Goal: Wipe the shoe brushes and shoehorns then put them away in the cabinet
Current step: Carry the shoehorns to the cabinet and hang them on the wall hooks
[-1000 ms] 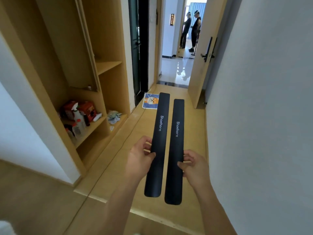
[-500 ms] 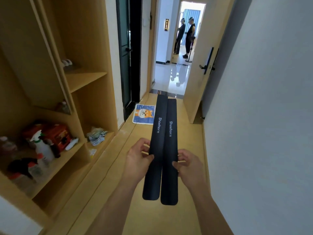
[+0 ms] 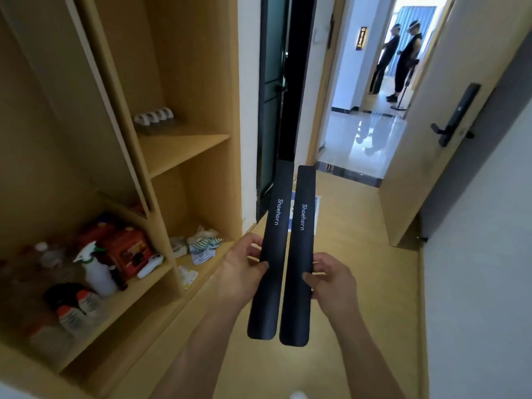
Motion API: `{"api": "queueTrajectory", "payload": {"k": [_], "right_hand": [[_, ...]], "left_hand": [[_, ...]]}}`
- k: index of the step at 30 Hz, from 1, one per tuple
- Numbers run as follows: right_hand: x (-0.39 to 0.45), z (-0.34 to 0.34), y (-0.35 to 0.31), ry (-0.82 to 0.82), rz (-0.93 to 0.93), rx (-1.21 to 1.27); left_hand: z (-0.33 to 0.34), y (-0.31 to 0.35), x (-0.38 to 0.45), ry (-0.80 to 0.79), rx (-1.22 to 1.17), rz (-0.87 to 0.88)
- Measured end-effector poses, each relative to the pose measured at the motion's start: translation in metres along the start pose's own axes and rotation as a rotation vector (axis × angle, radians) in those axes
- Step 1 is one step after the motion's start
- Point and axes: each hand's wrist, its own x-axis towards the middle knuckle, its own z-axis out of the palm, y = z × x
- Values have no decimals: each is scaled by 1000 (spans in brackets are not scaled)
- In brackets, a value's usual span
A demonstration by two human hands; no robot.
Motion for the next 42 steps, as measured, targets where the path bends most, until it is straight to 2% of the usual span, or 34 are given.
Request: {"api": "queueTrajectory", "payload": {"k": [9, 18, 22, 28, 32, 37, 42], "right_hand": [[214, 12, -32, -200, -152, 21], [366, 78, -63, -352, -255, 95], [439, 121, -95, -392, -303, 107], [551, 180, -164, -374, -387, 96], [613, 222, -212, -367, -450, 107], [665, 270, -261, -381, -495, 144], [706, 319, -299, -461, -574, 157]], "left_hand": [[17, 22, 167, 270, 26, -27], [-11, 13, 307, 477, 48, 13], [-38, 10, 381, 520, 58, 43], [-95, 19, 504, 526, 35, 96], [-137, 28, 573, 590, 49, 172], [-179, 35, 630, 639, 76, 199], [-227, 31, 668, 717, 113, 171]]}}
